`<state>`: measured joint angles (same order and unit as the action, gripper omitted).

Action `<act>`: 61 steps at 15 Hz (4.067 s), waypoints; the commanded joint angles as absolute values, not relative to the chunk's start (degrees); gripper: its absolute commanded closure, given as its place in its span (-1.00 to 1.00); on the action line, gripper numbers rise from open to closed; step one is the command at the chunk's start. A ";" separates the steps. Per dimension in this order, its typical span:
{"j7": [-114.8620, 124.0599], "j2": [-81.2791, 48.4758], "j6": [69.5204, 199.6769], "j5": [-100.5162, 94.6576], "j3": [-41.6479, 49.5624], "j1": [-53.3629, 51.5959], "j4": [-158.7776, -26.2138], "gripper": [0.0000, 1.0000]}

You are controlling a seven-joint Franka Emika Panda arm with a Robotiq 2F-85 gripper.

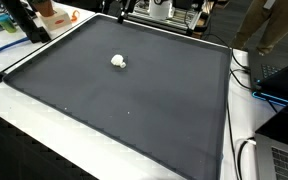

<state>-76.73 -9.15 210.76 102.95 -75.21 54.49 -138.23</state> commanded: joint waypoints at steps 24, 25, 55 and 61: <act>-76.56 -35.73 216.07 92.21 -55.91 36.48 -121.80 -1.00; -79.48 -35.51 214.58 94.51 -57.55 38.71 -122.77 -1.00; -64.70 -36.47 218.61 82.46 -58.59 36.46 -129.40 -1.00; -74.53 -38.10 218.09 90.87 -58.64 36.95 -124.67 -1.00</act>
<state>-68.19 -36.91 218.45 85.63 -58.54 36.50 -127.73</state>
